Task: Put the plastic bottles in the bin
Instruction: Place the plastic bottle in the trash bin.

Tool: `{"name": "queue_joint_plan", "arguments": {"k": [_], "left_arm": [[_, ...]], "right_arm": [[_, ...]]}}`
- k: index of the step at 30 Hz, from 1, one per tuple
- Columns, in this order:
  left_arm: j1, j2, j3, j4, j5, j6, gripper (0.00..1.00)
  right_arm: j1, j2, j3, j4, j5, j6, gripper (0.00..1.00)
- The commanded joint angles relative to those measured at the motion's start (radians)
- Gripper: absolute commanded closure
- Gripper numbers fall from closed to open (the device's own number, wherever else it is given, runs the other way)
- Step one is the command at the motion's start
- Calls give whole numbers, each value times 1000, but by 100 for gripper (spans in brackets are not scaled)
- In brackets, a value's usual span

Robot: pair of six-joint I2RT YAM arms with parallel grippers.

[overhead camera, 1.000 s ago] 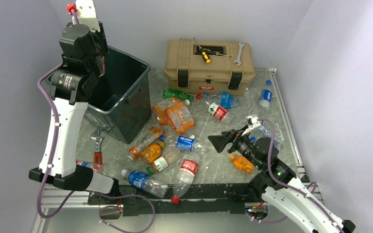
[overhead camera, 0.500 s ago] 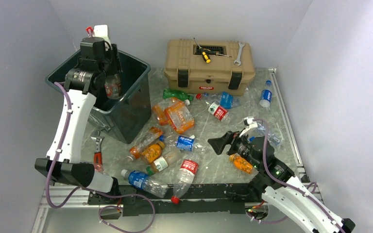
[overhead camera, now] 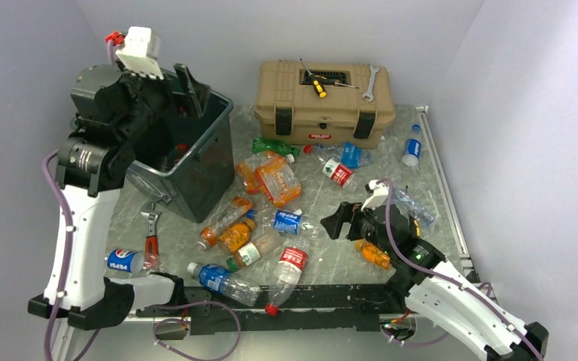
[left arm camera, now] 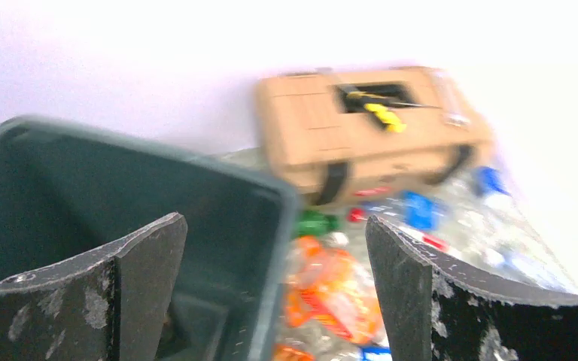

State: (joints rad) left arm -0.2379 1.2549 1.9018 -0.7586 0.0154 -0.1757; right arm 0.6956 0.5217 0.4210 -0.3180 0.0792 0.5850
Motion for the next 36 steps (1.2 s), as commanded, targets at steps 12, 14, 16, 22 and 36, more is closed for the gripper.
{"name": "queue_joint_plan", "arguments": {"k": [12,14,16,22,36], "left_arm": [[-408,-79,-457,143,283,232,7],[-408,-136,-567,215,308,224,7],[-409,-186,-663,277,356,218,7],[-409,-336,-912,513,595,182,5],[-422,-374,-924,505,604,182,5]], "right_arm": [[27,283,164,43,-45,-145,9],[77,300,136,95,-53,-168,10],[133,348,139,121,-30,-184,10],[174,567,253,100,63,-230,8],[174,875,431,4,71,-365,10]]}}
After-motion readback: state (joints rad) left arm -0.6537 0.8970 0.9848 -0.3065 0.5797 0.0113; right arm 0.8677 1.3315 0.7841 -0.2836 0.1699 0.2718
